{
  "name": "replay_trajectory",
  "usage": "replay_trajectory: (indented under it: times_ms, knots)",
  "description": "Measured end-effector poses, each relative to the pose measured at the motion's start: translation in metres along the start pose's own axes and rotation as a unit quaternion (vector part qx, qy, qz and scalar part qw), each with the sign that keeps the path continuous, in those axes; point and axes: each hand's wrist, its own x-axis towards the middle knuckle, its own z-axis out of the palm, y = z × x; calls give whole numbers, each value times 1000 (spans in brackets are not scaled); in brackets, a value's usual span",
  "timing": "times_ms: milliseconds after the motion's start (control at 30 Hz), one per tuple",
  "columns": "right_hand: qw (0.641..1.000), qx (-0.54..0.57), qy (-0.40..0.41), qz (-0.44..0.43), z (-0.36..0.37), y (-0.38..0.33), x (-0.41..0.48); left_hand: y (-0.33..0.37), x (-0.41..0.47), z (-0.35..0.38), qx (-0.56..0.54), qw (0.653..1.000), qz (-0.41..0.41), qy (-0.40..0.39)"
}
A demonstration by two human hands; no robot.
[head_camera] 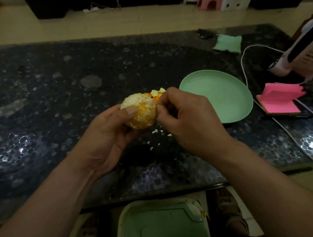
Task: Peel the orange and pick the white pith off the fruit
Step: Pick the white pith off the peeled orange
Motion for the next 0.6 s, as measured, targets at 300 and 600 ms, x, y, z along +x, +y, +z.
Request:
replay_trajectory:
  times_ms: [300, 600]
  knots:
    - [992, 103, -39, 54, -5, 1, 0, 3, 1, -4, -25, 1000, -17, -3]
    - [997, 26, -65, 22, -6, 1, 0, 5, 0, -7, 27, 1000, -11, -4]
